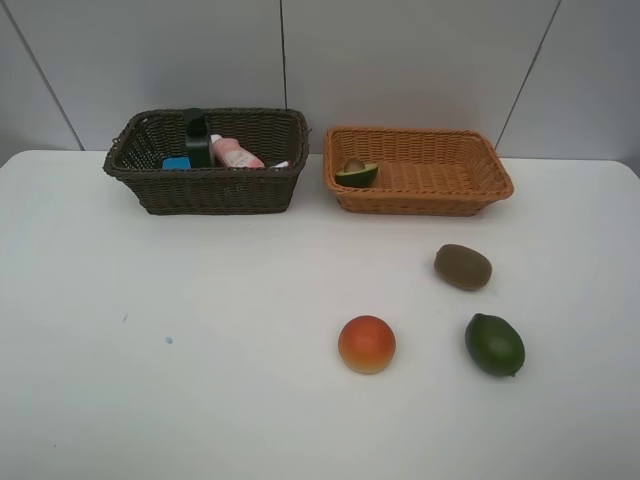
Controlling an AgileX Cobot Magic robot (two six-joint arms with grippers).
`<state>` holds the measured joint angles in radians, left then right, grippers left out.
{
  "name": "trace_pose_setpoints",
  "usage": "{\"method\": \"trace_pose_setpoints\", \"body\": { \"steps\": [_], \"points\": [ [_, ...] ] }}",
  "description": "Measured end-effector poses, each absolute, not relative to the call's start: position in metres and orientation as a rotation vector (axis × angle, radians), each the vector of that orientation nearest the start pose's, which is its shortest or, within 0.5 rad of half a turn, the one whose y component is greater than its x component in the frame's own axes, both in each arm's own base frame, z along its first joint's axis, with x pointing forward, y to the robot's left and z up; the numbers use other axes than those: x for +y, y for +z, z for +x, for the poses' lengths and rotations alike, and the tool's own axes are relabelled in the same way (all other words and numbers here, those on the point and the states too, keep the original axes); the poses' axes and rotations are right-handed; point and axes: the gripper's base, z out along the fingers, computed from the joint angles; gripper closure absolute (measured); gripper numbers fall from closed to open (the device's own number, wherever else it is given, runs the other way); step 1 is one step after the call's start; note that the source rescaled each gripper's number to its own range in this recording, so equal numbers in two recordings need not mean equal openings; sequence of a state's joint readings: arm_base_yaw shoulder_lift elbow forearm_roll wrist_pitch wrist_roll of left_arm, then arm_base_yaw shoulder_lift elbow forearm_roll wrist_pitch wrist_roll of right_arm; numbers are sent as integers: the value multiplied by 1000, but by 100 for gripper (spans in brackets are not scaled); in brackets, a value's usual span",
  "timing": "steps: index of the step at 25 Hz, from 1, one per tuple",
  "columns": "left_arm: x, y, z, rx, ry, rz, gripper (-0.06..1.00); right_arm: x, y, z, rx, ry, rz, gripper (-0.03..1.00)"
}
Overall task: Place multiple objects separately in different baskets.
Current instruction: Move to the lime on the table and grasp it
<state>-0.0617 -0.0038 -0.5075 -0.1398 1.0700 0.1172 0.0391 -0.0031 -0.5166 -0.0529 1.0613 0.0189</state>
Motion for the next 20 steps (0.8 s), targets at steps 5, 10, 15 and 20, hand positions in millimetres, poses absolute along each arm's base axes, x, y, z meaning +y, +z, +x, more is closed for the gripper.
{"method": "trace_pose_setpoints", "body": {
  "steps": [5,10,15,20],
  "points": [
    [-11,279,-8,2025,-141,188,8,-4,282,-7,2024,-26,-17,-3],
    [-11,279,-8,2025,-142,187,8,-4,282,-7,2024,-26,-17,-3],
    [-11,279,-8,2025,-142,187,8,-5,282,-4,2043,-18,15,-3],
    [-11,280,-8,2023,-142,187,8,-5,278,37,2313,7,133,-3]
  ]
}}
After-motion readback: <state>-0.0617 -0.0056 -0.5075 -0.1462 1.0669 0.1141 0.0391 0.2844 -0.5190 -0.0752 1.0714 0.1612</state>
